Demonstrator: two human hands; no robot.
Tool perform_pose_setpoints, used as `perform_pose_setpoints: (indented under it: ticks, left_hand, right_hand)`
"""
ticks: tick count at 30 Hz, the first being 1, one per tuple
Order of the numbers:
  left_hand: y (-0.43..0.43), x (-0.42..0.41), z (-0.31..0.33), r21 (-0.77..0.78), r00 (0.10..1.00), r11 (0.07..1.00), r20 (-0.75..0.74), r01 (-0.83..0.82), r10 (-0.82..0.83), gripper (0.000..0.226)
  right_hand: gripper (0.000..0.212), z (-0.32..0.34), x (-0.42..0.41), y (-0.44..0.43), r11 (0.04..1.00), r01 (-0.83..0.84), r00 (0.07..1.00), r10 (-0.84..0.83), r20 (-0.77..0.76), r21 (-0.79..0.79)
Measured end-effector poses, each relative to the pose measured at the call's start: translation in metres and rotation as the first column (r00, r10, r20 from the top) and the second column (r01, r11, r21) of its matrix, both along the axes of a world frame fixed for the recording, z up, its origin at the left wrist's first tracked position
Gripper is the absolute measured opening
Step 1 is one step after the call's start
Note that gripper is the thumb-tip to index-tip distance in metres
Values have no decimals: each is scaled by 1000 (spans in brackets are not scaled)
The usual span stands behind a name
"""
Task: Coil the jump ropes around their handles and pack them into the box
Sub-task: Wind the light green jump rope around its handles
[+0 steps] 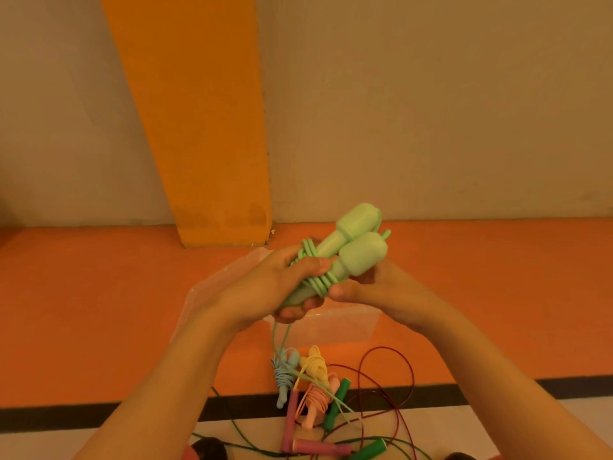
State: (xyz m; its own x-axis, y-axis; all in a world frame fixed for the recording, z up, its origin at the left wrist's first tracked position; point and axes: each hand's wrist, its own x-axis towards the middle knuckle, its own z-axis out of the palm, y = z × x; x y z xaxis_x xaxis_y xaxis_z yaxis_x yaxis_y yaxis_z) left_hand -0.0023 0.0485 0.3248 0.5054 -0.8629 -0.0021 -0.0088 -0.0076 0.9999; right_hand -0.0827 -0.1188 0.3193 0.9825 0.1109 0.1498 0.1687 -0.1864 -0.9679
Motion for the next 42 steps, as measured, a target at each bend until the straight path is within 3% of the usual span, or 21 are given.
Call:
perform_pose_setpoints:
  ticks: [5,9,12,15,19,25,28,31,34,36,38,40,42]
  left_hand:
    - [-1,-2,2,-26,995,996,-45,91,-92,23]
    - [-2,-4,4,-32,995,995,-41,93,-95,19]
    - [-2,-2,4,-21,998,998,-38,56,-57,24]
    - [-4,-2,6,-15,1000,1000,-18,-10,10,28]
    - [-7,0,5,-9,986,988,66,-154,155,31]
    - [-20,-3,0,-114,915,924,137,-366,379,4]
    - [-26,-6,0,-208,892,892,134,-401,432,17]
    - [-29,-4,-3,-239,859,860,146,-451,491,7]
    - [-27,4,-11,-254,778,802,212,-541,592,5]
    - [-22,13,-15,-232,724,767,253,-598,642,5]
    - [-16,20,-20,-184,691,751,303,-634,657,4]
    - [-13,24,-25,-115,701,771,350,-626,621,5]
    - [-15,23,-30,-13,704,806,479,-592,525,13]
  right_hand:
    - [69,2,-1,3,998,-40,999,40,0,52]
    - [53,5,-2,5,997,3,999,-7,50,78]
    - [40,5,-1,7,998,66,994,-67,88,11]
    - [21,6,1,9,989,132,985,-124,119,-60]
    - [25,1,7,8,969,233,961,-217,170,-78]
    - [7,-9,17,6,886,431,888,-382,254,-174]
    - [23,-10,18,7,814,522,840,-439,318,-256]
    - [31,-13,21,6,771,566,815,-470,338,-293]
    - [55,-16,20,1,702,539,842,-471,265,-466]
    - [47,-14,18,-4,659,505,857,-456,238,-557]
    - [22,-11,16,-11,597,493,861,-438,257,-633]
    - [11,-5,12,-14,451,509,845,-424,325,-733]
    - [14,0,9,-15,326,566,819,-330,469,-758]
